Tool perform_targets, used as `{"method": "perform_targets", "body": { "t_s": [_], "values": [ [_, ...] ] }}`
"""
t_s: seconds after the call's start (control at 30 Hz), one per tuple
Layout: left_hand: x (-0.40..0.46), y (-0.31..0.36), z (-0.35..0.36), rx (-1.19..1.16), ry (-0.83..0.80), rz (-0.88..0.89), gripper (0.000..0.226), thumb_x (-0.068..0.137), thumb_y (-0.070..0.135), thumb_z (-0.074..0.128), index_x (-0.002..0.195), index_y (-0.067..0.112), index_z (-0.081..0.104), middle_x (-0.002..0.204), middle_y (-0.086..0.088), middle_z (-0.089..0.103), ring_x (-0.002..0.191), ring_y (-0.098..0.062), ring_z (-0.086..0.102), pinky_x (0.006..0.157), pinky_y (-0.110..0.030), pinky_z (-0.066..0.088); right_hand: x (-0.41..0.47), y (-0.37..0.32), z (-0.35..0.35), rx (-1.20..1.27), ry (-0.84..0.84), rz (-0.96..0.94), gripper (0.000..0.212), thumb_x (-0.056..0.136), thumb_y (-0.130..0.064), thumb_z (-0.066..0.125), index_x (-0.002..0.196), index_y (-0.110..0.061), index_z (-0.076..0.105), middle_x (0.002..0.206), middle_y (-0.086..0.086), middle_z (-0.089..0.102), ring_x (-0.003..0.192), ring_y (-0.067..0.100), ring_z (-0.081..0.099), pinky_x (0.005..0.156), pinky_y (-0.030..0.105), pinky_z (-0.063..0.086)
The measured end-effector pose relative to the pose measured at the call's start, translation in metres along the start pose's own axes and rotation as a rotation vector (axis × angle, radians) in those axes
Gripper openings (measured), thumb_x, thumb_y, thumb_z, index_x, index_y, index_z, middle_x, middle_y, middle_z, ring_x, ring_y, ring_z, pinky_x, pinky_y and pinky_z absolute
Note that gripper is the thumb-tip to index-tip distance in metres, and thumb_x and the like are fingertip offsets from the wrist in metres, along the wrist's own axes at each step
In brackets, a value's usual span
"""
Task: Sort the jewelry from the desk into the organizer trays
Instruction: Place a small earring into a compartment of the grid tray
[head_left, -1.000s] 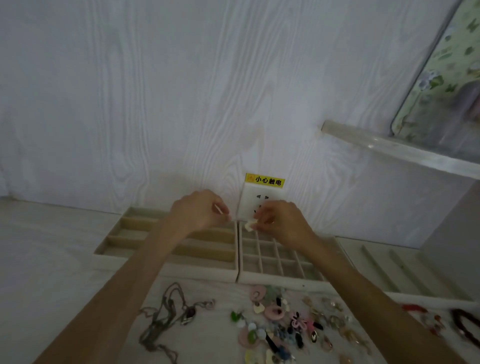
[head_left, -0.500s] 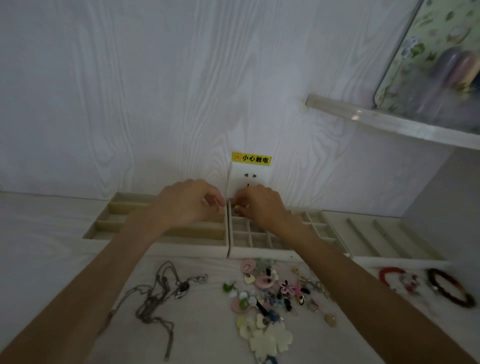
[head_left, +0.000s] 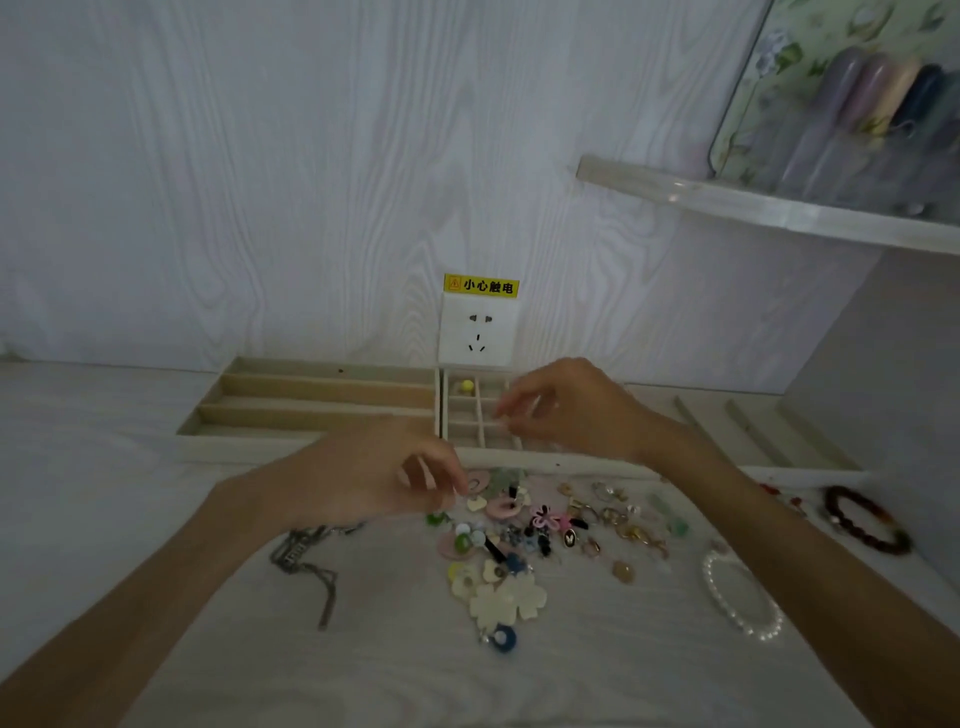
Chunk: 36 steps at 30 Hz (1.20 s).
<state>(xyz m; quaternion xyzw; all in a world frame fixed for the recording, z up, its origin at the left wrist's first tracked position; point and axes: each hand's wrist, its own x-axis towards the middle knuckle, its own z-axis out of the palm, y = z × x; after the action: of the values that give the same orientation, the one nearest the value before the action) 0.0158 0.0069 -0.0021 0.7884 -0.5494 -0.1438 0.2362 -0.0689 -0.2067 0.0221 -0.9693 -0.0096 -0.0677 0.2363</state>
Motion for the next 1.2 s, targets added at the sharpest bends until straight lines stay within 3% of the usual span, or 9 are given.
{"method": "perform_targets", "body": {
  "t_s": [0.1, 0.2, 0.37, 0.57, 0.7, 0.77, 0.93, 1.07, 1.2],
  "values": [
    [-0.013, 0.009, 0.016, -0.086, -0.187, 0.020, 0.018, 0.080, 0.026, 0.073, 0.095, 0.037, 0.072, 0.090, 0.025, 0.068, 0.085, 0.007, 0.061, 0.065, -0.003, 0.041, -0.034, -0.011, 0.015, 0.093, -0.234, -0.023, 0.012, 0.080, -0.021, 0.073, 0.092, -0.022, 0.075, 0.083, -0.008, 0.073, 0.070, 0.001, 0.063, 0.061, 0.010, 0.046],
    [-0.017, 0.011, 0.025, -0.093, -0.216, 0.006, 0.027, 0.077, 0.022, 0.077, 0.099, 0.037, 0.070, 0.089, 0.029, 0.064, 0.090, 0.006, 0.059, 0.069, -0.003, 0.040, -0.050, -0.011, 0.040, 0.087, -0.295, -0.064, 0.015, 0.078, -0.022, 0.075, 0.092, -0.024, 0.076, 0.079, -0.012, 0.071, 0.067, 0.001, 0.060, 0.062, 0.012, 0.045],
    [-0.017, 0.008, 0.037, -0.058, -0.066, 0.002, 0.023, 0.073, 0.041, 0.076, 0.095, 0.042, 0.070, 0.093, 0.031, 0.064, 0.089, 0.005, 0.059, 0.083, -0.023, 0.048, -0.057, -0.003, 0.051, -0.040, -0.215, -0.079, 0.017, 0.078, -0.030, 0.073, 0.094, -0.033, 0.074, 0.077, -0.021, 0.055, 0.069, 0.000, 0.053, 0.063, 0.019, 0.044],
    [-0.014, 0.002, 0.047, 0.011, 0.084, 0.028, 0.013, 0.075, 0.046, 0.072, 0.085, 0.039, 0.068, 0.094, 0.027, 0.063, 0.090, 0.007, 0.056, 0.078, -0.023, 0.046, -0.063, -0.002, 0.045, -0.190, -0.099, -0.018, 0.019, 0.084, -0.038, 0.064, 0.103, -0.038, 0.069, 0.093, -0.014, 0.059, 0.083, 0.005, 0.055, 0.073, 0.031, 0.050],
    [-0.014, 0.002, 0.050, 0.073, 0.141, 0.012, 0.016, 0.075, 0.051, 0.069, 0.085, 0.038, 0.069, 0.097, 0.026, 0.065, 0.085, 0.014, 0.054, 0.071, -0.014, 0.041, -0.081, -0.010, 0.052, -0.128, -0.092, -0.075, 0.055, 0.067, -0.065, 0.063, 0.114, -0.038, 0.058, 0.105, -0.021, 0.046, 0.091, -0.004, 0.042, 0.077, 0.014, 0.041],
    [-0.014, 0.002, 0.049, 0.105, 0.183, -0.005, 0.013, 0.075, 0.050, 0.070, 0.084, 0.040, 0.069, 0.095, 0.024, 0.066, 0.078, 0.020, 0.051, 0.061, -0.006, 0.032, -0.088, -0.012, 0.060, -0.157, -0.123, -0.088, 0.064, 0.062, -0.069, 0.066, 0.114, -0.036, 0.049, 0.109, -0.022, 0.040, 0.097, -0.003, 0.036, 0.082, 0.015, 0.036],
    [-0.015, -0.005, 0.042, 0.012, 0.246, -0.044, 0.007, 0.074, 0.043, 0.074, 0.078, 0.042, 0.069, 0.085, 0.025, 0.068, 0.085, 0.010, 0.059, 0.073, -0.016, 0.043, -0.076, 0.003, 0.069, -0.200, 0.016, -0.178, 0.047, 0.072, -0.060, 0.066, 0.106, -0.029, 0.057, 0.097, -0.021, 0.042, 0.087, 0.001, 0.038, 0.070, 0.012, 0.033],
    [-0.011, -0.009, 0.034, -0.051, 0.287, -0.068, 0.008, 0.074, 0.041, 0.075, 0.077, 0.036, 0.069, 0.087, 0.025, 0.068, 0.086, 0.007, 0.061, 0.067, -0.023, 0.041, -0.059, 0.015, 0.063, -0.253, 0.121, -0.182, 0.034, 0.076, -0.046, 0.071, 0.100, -0.023, 0.066, 0.096, -0.006, 0.058, 0.087, 0.011, 0.050, 0.070, 0.028, 0.045],
    [0.001, -0.011, 0.015, -0.173, 0.295, -0.049, 0.007, 0.075, 0.027, 0.077, 0.078, 0.030, 0.071, 0.084, 0.021, 0.071, 0.078, 0.003, 0.065, 0.075, -0.023, 0.049, -0.044, 0.015, 0.047, -0.192, 0.031, -0.096, 0.028, 0.074, -0.040, 0.075, 0.097, -0.029, 0.066, 0.096, -0.010, 0.055, 0.092, 0.007, 0.046, 0.077, 0.030, 0.045]
  ]
}}
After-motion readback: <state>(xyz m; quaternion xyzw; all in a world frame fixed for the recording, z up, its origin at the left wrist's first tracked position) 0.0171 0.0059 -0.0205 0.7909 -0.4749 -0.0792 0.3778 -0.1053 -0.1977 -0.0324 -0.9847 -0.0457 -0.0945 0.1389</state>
